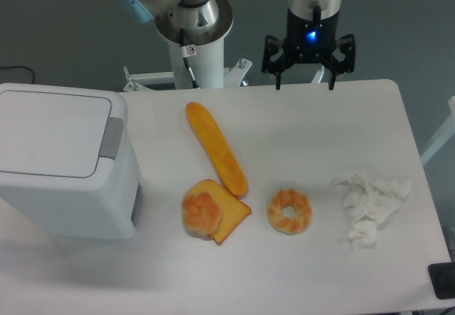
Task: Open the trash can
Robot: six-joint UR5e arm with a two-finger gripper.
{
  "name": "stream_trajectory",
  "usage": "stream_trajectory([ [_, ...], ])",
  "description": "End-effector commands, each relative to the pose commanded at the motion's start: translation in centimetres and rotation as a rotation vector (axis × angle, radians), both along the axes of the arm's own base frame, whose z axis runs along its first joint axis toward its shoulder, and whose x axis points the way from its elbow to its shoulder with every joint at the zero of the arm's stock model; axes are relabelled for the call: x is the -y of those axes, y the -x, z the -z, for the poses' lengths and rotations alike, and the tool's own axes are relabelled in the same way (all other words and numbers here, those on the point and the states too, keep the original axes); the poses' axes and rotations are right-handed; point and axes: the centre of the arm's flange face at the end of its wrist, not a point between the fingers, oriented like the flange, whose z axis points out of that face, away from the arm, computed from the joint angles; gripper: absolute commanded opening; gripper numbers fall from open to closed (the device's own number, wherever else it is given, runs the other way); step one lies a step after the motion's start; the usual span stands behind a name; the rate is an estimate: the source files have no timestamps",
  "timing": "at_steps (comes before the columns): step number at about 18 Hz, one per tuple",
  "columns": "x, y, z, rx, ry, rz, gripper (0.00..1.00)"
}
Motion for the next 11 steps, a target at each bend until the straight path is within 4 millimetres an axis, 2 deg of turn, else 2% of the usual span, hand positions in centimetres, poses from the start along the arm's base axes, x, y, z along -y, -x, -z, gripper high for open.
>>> stream_trajectory([
  [11,-0.93,-0.88,-0.60,-0.005,-0.032,0.026,1.00],
])
